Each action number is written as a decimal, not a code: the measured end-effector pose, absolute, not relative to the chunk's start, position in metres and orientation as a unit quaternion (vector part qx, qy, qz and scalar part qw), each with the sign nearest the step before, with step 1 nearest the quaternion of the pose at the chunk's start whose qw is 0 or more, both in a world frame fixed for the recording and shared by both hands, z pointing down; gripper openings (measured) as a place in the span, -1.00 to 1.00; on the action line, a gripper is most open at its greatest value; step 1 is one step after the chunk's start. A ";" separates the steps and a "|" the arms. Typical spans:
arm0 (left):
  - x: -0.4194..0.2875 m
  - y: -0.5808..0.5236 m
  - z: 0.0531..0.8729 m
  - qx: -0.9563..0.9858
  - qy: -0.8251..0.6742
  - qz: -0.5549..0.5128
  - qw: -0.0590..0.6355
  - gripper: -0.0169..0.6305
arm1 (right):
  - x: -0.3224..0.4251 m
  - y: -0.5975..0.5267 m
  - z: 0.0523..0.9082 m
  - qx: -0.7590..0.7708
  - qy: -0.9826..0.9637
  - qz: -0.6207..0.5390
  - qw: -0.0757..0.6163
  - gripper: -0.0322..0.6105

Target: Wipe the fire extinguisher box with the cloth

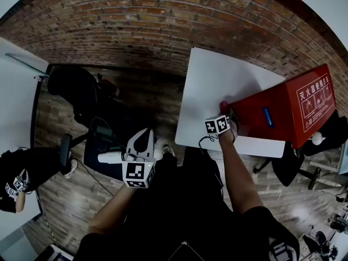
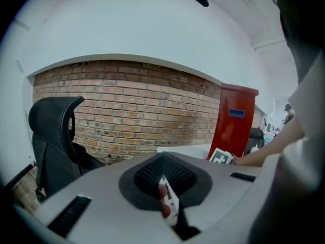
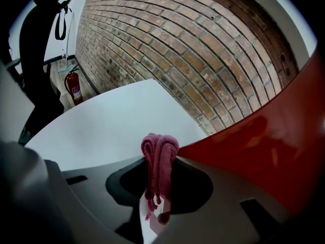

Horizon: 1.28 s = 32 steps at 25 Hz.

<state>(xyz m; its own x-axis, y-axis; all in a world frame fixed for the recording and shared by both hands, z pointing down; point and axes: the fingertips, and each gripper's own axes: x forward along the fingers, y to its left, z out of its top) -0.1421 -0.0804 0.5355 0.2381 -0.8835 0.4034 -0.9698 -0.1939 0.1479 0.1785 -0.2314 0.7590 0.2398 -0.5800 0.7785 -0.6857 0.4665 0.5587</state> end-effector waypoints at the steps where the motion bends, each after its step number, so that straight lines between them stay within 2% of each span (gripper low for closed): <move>1: -0.142 -0.080 0.536 0.764 -0.606 0.115 0.188 -0.86 | 0.181 -0.232 0.763 0.516 -0.611 0.043 0.599 -0.57; 22: -0.163 -0.058 0.538 0.744 -0.627 0.143 0.181 -0.86 | 0.184 -0.235 0.836 0.504 -0.598 0.085 0.618 -0.57; 28: -0.165 -0.050 0.536 0.746 -0.625 0.144 0.179 -0.86 | 0.181 -0.235 0.838 0.509 -0.606 0.100 0.603 -0.57; 32: -0.163 -0.047 0.533 0.754 -0.617 0.139 0.177 -0.86 | 0.178 -0.229 0.819 0.516 -0.637 0.087 0.566 -0.57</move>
<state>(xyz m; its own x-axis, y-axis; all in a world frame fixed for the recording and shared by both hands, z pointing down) -0.1628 -0.0465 0.5334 0.2011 -0.8813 0.4277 -0.9795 -0.1768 0.0963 0.1777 -0.2292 0.8189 0.1732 -0.5599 0.8102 -0.7559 0.4517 0.4738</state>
